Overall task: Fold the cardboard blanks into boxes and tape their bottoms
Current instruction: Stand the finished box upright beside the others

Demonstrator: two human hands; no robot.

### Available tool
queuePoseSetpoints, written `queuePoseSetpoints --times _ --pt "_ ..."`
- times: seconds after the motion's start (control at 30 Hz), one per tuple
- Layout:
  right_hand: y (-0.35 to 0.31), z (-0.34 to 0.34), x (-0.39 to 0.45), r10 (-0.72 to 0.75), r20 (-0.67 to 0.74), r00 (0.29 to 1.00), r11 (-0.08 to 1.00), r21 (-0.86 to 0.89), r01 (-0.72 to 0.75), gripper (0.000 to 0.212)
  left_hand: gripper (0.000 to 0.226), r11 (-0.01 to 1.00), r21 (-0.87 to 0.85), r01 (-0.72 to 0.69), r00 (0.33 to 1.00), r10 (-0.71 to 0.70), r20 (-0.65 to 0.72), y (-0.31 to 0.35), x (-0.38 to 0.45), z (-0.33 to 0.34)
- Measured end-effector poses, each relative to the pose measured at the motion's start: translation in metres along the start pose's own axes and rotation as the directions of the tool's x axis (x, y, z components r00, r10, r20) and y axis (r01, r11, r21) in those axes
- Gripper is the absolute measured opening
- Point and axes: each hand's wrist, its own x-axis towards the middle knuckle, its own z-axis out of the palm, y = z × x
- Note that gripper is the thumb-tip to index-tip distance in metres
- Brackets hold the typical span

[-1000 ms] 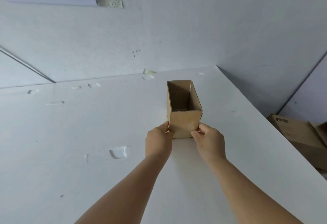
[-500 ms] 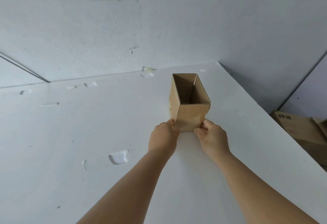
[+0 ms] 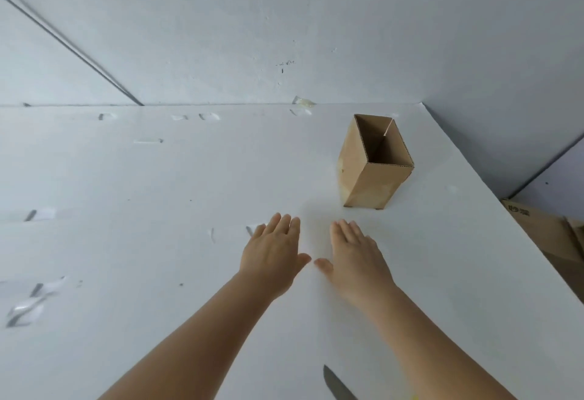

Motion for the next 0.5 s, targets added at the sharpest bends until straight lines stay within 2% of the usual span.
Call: queuePoseSetpoints --times 0.2,0.5 --pt "-0.1 0.003 -0.012 -0.134 0.012 0.991 0.991 0.004 0.134 0.073 0.069 0.989 -0.044 0.14 0.988 -0.143 -0.063 -0.084 -0.075 -0.015" --pt "-0.303 0.025 -0.06 -0.31 0.037 0.95 0.951 0.037 0.308 0.07 0.068 0.957 -0.073 0.28 0.943 -0.288 -0.168 -0.234 -0.221 -0.051"
